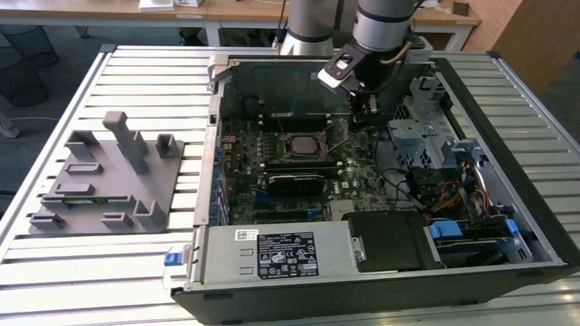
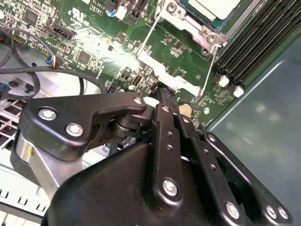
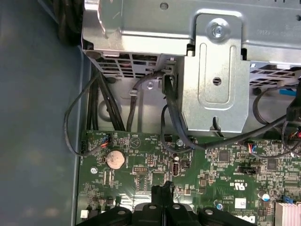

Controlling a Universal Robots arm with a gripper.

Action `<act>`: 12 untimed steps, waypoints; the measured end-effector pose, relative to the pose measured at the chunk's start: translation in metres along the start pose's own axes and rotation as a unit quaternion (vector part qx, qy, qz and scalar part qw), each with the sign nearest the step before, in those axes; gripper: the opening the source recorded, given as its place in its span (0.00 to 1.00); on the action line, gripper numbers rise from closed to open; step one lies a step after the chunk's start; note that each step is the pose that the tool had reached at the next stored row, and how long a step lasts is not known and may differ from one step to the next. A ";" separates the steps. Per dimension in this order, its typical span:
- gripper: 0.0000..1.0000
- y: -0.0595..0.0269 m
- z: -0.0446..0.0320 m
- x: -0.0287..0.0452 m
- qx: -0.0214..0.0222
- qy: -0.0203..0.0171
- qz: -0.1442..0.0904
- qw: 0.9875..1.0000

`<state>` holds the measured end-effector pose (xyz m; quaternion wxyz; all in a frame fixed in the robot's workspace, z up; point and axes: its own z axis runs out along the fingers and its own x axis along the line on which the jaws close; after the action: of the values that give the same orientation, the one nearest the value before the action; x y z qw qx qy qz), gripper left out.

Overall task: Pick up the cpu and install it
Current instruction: 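Close the cpu cover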

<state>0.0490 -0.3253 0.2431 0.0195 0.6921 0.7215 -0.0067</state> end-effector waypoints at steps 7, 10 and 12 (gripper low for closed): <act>0.11 -0.0092 0.0005 0.0004 0.000 0.000 0.000 1.000; 0.11 -0.0124 0.0006 0.0005 0.000 0.000 0.000 1.000; 0.11 -0.0143 0.0005 0.0006 0.000 0.000 0.000 1.000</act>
<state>0.0346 -0.3253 0.2423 0.0194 0.6920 0.7216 -0.0067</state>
